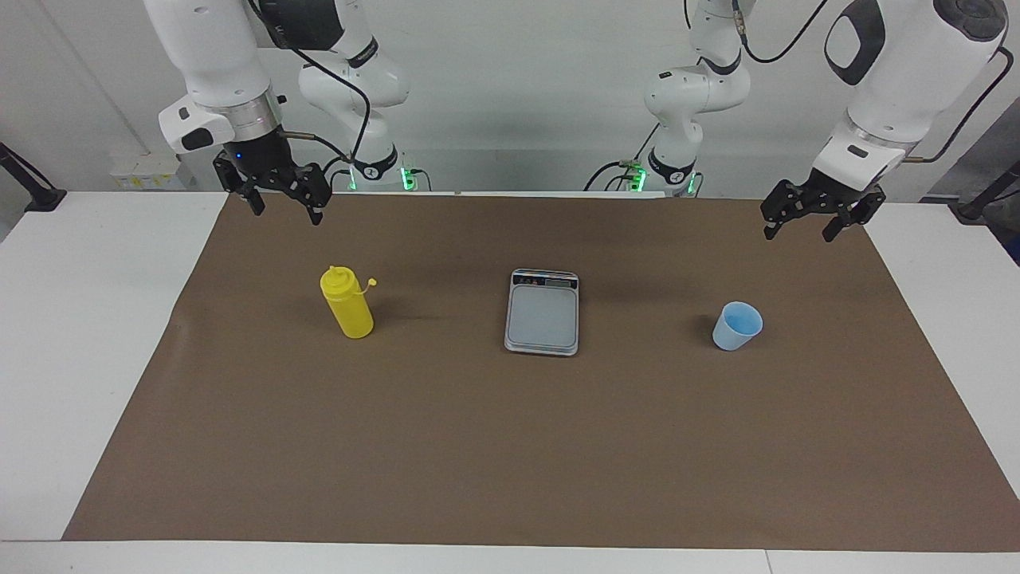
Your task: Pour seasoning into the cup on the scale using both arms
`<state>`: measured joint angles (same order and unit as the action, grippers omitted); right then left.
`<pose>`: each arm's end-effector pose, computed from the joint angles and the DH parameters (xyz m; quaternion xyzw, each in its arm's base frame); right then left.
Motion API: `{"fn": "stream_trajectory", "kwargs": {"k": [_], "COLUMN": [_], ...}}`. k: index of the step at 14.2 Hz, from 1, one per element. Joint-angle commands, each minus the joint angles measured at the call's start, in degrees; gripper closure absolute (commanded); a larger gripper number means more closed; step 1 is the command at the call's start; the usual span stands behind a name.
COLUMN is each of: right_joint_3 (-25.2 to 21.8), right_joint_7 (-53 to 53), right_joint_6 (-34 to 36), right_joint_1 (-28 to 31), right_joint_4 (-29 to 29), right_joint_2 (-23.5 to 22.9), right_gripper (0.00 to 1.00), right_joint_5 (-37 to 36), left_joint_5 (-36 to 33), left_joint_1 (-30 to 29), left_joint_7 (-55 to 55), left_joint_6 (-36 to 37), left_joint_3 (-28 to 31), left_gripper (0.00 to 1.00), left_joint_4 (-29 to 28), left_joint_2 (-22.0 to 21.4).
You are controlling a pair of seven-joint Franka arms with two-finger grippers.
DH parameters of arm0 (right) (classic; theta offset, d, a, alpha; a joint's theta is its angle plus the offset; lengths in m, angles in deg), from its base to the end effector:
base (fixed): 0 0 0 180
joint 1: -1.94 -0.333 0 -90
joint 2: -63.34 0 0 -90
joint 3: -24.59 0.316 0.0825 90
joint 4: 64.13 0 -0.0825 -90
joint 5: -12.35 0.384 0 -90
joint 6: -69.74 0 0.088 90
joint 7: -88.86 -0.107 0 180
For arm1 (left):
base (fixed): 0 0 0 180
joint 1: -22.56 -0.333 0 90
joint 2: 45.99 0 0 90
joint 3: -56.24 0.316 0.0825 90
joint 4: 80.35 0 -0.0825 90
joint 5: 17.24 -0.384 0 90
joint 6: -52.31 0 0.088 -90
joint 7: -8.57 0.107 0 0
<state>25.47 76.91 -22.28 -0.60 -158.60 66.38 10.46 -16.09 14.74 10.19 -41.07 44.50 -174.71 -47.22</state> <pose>0.5399 0.0291 0.6198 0.9971 -0.0739 0.0074 0.0161 0.5507 -0.0409 0.6053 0.9988 -0.0477 0.0018 0.0079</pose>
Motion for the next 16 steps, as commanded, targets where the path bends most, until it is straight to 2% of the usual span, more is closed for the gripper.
{"fn": "stream_trajectory", "kwargs": {"k": [1, 9, 14, 16], "right_joint_3": [0.7, 0.6, 0.2, 0.1], "right_joint_7": [1.6, 1.5, 1.5, 1.5], "right_joint_6": [2.3, 2.2, 2.2, 2.3], "right_joint_1": [0.2, 1.0, 1.0, 1.0], "right_joint_4": [0.9, 0.3, 0.3, 0.2], "right_joint_2": [-0.2, 0.0, 0.0, 0.1], "right_gripper": [0.0, 0.0, 0.0, 0.0], "right_joint_5": [-0.7, -0.2, -0.2, -0.2], "left_joint_5": [-0.4, -0.3, -0.3, -0.3], "left_joint_1": [0.3, 0.0, -1.2, -2.3], "left_joint_7": [0.7, 0.8, 0.3, -0.2], "left_joint_6": [0.1, -0.7, -5.3, -10.4], "left_joint_3": [0.2, 0.2, 0.8, 0.8], "left_gripper": [0.0, 0.0, 0.0, 0.0], "left_joint_4": [-0.6, -2.0, -4.9, -9.1], "left_joint_2": [-0.7, -1.3, -1.5, -1.4]}}
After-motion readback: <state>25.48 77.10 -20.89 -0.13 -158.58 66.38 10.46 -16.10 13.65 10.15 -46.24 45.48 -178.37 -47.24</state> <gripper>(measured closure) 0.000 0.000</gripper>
